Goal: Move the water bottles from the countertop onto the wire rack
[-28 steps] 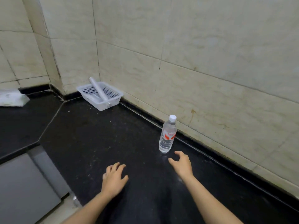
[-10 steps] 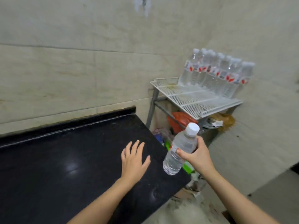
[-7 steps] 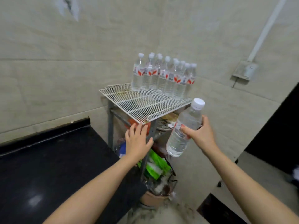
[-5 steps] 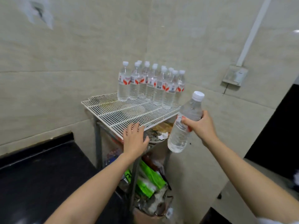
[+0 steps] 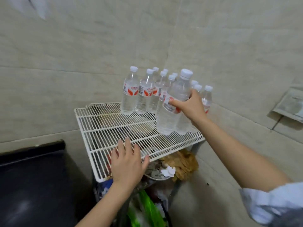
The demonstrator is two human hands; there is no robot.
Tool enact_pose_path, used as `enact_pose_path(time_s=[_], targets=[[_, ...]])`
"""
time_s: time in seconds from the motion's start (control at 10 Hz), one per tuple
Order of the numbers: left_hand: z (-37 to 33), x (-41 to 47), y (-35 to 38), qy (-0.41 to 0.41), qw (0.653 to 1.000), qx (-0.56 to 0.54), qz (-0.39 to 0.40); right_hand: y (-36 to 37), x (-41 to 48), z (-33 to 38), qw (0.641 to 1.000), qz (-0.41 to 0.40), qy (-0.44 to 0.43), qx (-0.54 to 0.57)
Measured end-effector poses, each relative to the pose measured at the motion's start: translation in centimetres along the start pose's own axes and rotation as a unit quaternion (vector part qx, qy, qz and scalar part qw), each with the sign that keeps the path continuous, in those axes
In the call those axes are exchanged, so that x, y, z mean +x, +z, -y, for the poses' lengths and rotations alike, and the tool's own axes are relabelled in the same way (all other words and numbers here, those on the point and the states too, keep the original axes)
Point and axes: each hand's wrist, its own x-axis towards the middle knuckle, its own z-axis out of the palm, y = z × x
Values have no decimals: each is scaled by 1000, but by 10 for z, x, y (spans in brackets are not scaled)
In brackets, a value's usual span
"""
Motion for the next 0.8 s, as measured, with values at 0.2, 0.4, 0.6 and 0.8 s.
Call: enact_pose_path(time_s=[0.2,0.4,0.6,0.8], targets=[[-3,1,0,-22,998,55,12,59,58,-33,999,31,22,-28],[-6,0,0,-46,995,90,15,89,94,-51,997,61,54,2],[-8,1,4,-61,992,110,17,89,94,-67,996,84,13,-23],[-13,-4,6,-78,991,106,8,62,83,-66,988,62,-4,140]])
